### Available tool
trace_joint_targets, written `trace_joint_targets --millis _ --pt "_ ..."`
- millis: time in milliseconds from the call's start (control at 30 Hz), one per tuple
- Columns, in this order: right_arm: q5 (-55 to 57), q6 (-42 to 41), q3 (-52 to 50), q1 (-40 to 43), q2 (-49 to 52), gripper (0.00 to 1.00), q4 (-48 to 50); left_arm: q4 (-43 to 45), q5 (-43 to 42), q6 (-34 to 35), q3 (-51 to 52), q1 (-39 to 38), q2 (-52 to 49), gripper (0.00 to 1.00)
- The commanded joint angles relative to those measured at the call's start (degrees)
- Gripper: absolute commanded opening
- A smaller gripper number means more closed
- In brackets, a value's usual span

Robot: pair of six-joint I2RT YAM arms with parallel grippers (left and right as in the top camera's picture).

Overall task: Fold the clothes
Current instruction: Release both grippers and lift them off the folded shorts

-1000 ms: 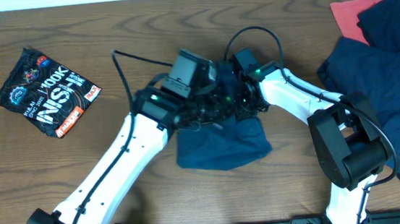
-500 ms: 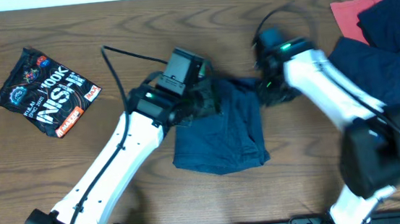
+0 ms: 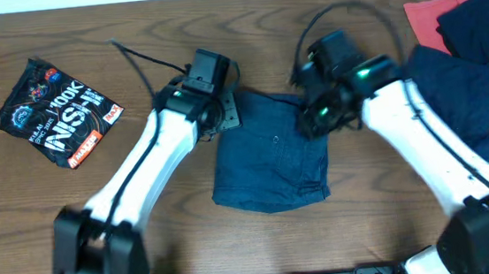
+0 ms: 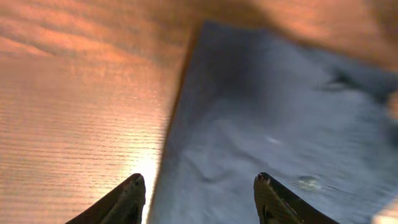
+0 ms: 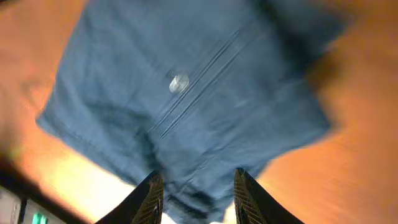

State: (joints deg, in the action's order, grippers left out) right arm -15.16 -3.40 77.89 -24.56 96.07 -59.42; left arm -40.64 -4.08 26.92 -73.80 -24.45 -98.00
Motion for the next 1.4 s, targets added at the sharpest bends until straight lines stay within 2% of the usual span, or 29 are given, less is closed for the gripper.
trace_joint_targets --millis 0,133,267,367,467,533,633,733,800,867,933,1100,1267,1367 --pt "-3.6 -2.6 -6.1 -3.0 2.3 0.35 2.4 -0.2 -1.0 -1.9 0.5 0.3 -5.0 0.58" --pt "-4.4 -4.3 -13.5 -6.3 4.0 0.34 6.7 -3.4 -3.2 -1.0 0.5 0.3 -10.0 0.58" --pt "-3.8 -4.8 -18.9 -7.3 5.4 0.33 10.6 -11.5 -4.4 3.9 0.5 0.3 -13.4 0.58" --pt "7.1 -10.6 -20.9 -5.8 6.7 0.34 13.9 -17.2 -8.9 6.5 1.0 0.3 -14.9 0.57" --pt "23.1 -14.0 -20.9 -2.6 7.4 0.38 20.0 -18.9 -14.0 8.7 2.9 0.1 -14.6 0.56" --pt "27.8 -13.1 -20.5 0.1 7.4 0.43 27.0 -19.2 -16.2 9.0 3.6 -0.1 -13.8 0.52" --pt "25.6 -8.4 -17.2 4.1 7.3 0.49 33.5 -19.8 -16.3 9.0 3.6 -0.5 -10.8 0.51" --pt "22.0 -6.3 -10.6 6.4 6.9 0.49 31.4 -19.3 -15.1 8.1 3.6 -0.6 -5.4 0.51" --pt "21.7 -5.7 -5.4 6.9 5.9 0.49 27.3 -16.5 -11.4 4.7 3.5 -0.3 -0.5 0.56" --pt "21.6 -5.7 -1.9 6.9 5.0 0.5 23.9 -12.4 -8.4 0.0 3.5 0.3 3.1 0.75" --pt "21.0 -5.6 1.8 6.4 3.8 0.52 20.0 -6.7 -6.8 -6.0 3.3 1.6 6.3 0.85" --pt "20.7 -5.5 6.4 5.4 -0.7 0.59 10.7 3.4 -8.7 -15.4 2.0 8.5 6.3 0.93" --pt "20.7 -5.5 6.5 5.4 -5.8 0.66 4.9 7.8 -20.2 -26.7 1.8 14.6 -0.3 0.99" --pt "20.7 -5.5 6.5 5.4 -8.0 0.72 2.4 9.4 -27.3 -30.1 1.7 16.4 -5.2 0.98"
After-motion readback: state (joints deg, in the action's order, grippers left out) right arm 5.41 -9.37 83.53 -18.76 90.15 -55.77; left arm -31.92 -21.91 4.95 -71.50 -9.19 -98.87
